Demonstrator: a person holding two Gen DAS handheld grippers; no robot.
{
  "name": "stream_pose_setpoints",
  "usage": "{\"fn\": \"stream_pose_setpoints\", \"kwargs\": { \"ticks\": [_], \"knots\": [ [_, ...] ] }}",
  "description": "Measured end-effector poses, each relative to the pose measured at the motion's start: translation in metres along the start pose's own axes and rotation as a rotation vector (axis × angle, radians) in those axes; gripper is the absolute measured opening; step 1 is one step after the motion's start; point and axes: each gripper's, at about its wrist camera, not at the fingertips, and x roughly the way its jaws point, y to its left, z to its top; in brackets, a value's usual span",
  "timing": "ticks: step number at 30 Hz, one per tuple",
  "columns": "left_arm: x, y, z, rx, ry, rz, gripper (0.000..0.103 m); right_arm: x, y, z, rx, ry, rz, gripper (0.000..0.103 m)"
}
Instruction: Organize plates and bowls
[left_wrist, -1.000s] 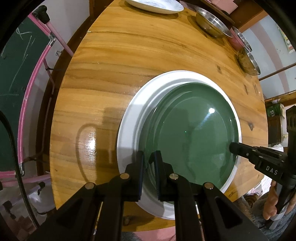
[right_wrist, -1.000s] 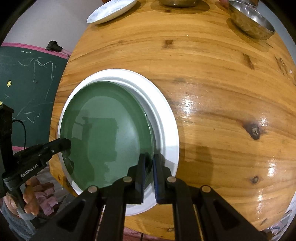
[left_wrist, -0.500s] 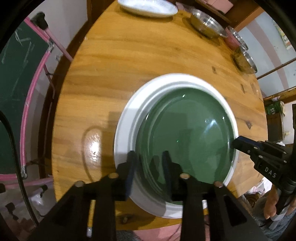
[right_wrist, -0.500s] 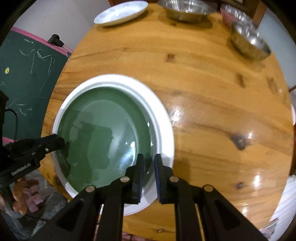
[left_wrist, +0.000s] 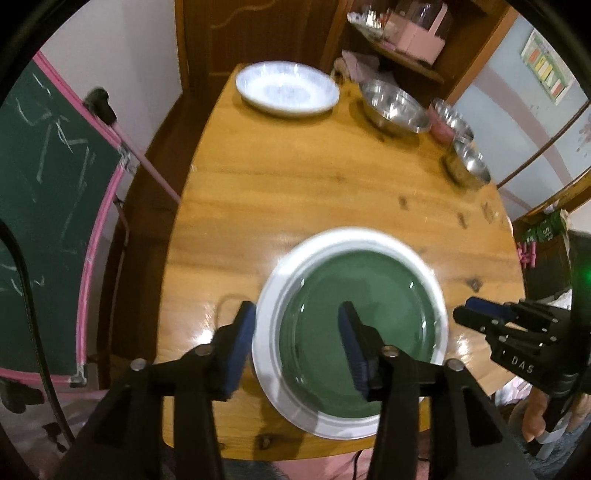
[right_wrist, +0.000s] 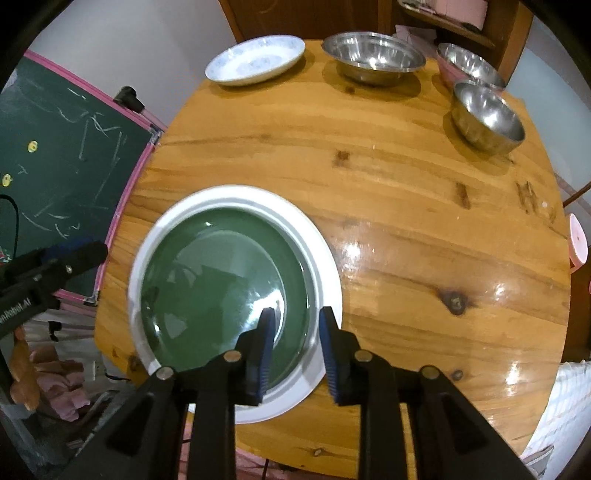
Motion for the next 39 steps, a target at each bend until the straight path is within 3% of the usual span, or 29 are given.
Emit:
{"fn": "stream_pose_setpoints", "kwargs": {
  "ticks": [6, 9, 15, 21, 33, 39],
  "knots": [
    [-0.046, 0.000, 0.029, 0.002, -0.098, 0.018, 0.049, -0.034, 0.002, 0.015, -0.005, -0.038, 0.085, 0.025],
    [-0.065, -0.003, 0.044, 0.012, -0.136, 0.025, 0.051, -0.059, 0.004, 0.026, -0.022, -0.067, 0.087, 0.025],
    [-0.100, -0.015, 0.070, 0.053, -0.210, 0.062, 0.064, -0.120, 0.016, 0.050, -0.084, -0.194, 0.016, 0.025],
    [-0.130, -0.018, 0.090, 0.057, -0.265, 0.083, 0.071, -0.163, 0.018, 0.071, -0.091, -0.264, 0.031, 0.025],
    [-0.166, -0.014, 0.136, 0.071, -0.351, 0.180, 0.078, -0.211, 0.024, 0.120, -0.095, -0.366, -0.030, 0.025],
    [-0.158, -0.006, 0.185, 0.017, -0.365, 0.226, 0.079, -0.222, 0.024, 0.157, -0.092, -0.395, -0.045, 0.026]
  ]
}}
